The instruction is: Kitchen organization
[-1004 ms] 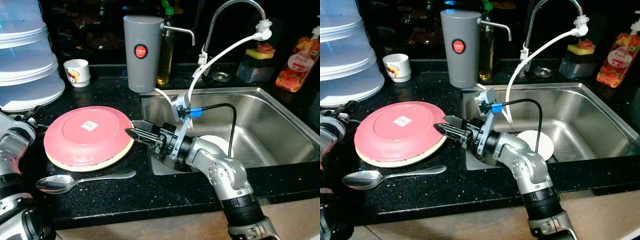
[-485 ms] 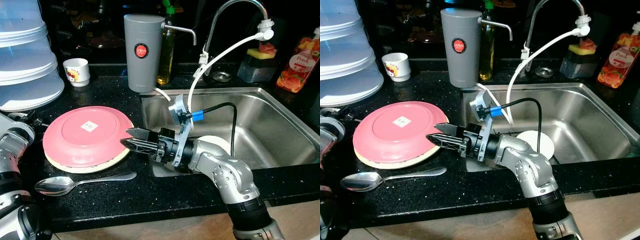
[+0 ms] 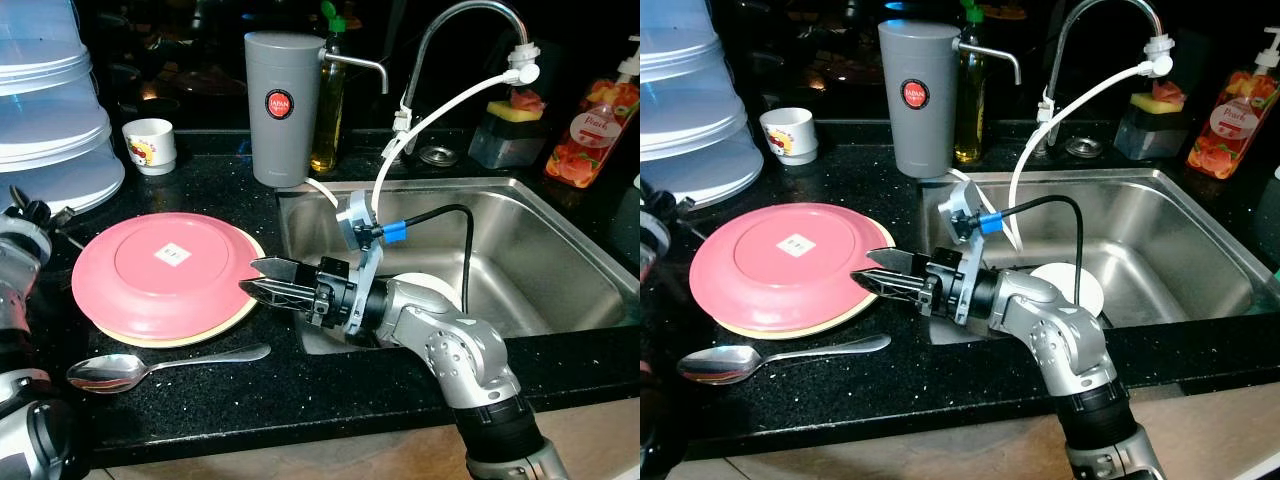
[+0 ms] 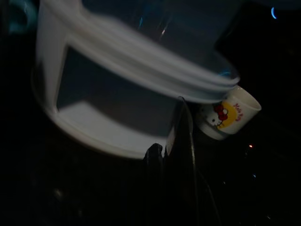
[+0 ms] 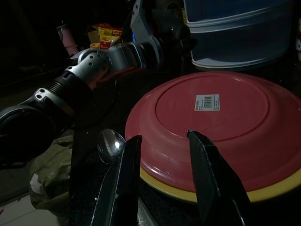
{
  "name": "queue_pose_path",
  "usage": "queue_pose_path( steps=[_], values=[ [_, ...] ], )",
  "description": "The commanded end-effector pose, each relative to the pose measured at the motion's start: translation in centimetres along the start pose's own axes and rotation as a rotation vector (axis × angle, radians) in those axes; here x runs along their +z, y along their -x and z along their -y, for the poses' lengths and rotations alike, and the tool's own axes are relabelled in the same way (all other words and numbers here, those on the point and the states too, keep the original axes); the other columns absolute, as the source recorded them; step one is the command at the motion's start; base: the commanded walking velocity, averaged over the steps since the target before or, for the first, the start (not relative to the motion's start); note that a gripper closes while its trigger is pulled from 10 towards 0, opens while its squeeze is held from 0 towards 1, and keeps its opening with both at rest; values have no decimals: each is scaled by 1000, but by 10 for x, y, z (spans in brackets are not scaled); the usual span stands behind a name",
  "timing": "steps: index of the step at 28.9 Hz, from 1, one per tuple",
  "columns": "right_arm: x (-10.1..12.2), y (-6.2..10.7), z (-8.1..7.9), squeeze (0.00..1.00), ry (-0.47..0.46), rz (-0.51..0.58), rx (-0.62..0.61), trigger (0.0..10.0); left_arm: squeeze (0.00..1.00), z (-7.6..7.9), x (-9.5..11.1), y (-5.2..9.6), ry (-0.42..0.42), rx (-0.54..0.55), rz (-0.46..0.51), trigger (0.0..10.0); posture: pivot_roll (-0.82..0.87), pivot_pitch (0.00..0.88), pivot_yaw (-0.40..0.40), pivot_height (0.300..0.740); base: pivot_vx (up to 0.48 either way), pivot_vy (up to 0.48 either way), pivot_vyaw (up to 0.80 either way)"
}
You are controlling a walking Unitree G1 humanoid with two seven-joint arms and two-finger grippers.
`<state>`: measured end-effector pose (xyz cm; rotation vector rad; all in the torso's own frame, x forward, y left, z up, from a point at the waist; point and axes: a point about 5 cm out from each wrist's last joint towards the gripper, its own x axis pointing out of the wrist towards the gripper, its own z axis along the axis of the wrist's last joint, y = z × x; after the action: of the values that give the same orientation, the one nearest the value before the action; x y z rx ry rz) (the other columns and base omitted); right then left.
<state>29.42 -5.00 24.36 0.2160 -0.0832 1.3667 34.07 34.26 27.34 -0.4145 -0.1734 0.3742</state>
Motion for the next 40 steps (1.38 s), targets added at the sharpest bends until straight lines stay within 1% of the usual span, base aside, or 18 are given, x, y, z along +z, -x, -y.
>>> queue_pose_path(
  steps=[1,2,3,4,8,13,16,20,23,24,26,29,30,32,33,34,35,40],
  values=[
    [2,-1,-5,0,-1,9,27,10000,0,-4,5,1,-121,22,9,0,97,64,-14,740,0,0,0],
    [2,-1,-5,0,-1,9,27,10000,0,-4,5,1,-121,22,9,0,97,64,-14,740,0,0,0],
    [3,-1,-5,0,-6,15,29,10000,0,7,25,1,-264,4,87,0,98,67,-14,740,0,0,0],
    [3,-1,-5,0,-6,15,29,10000,0,7,25,1,-264,4,87,0,98,67,-14,740,0,0,0],
    [4,-1,-5,0,-13,28,31,10000,0,27,53,4,-505,-12,234,0,101,68,-15,740,0,0,0],
    [6,-2,-5,0,-16,42,34,10000,0,42,72,8,-570,-14,338,0,103,67,-12,740,0,0,0],
    [8,-2,-6,0,-20,56,36,10000,0,56,88,15,-629,-24,463,0,103,66,-10,740,0,0,0],
    [11,-2,-7,0,-28,78,40,10000,0,81,105,27,-627,-127,650,0,102,65,-7,740,0,0,0],
    [15,-2,-7,0,-34,104,41,10000,0,103,115,40,-543,-247,780,0,101,65,-5,740,0,0,0],
    [17,-2,-6,0,-36,119,37,10000,0,109,115,43,-411,-306,779,0,101,65,-5,740,0,0,0],
    [22,-2,-3,0,-31,171,0,10000,0,114,109,39,-175,-369,692,0,101,65,-5,740,0,0,0],
    [27,-2,3,0,-31,216,-53,10000,0,115,101,35,-96,-393,621,0,101,65,-5,740,0,0,0],
    [42,1,20,0,-76,363,-203,10000,0,114,77,27,6,-395,509,0,108,66,-4,740,0,0,0],
    [42,1,20,0,-76,363,-203,10000,0,114,77,27,6,-395,509,0,108,66,-4,740,0,0,0],
    [49,6,32,773,-108,448,-309,10000,0,113,56,23,71,-403,421,0,105,66,-1,740,0,0,0],
    [49,6,32,773,-108,448,-309,10000,0,113,56,23,71,-403,421,0,105,66,-1,740,0,0,0],
    [51,8,35,1000,-120,472,-327,10000,0,110,42,22,93,-403,374,0,105,66,-1,740,0,0,0],
    [55,8,30,1000,-143,503,-282,10000,0,107,15,23,288,-456,243,0,105,66,-1,740,0,0,0]
  ],
)
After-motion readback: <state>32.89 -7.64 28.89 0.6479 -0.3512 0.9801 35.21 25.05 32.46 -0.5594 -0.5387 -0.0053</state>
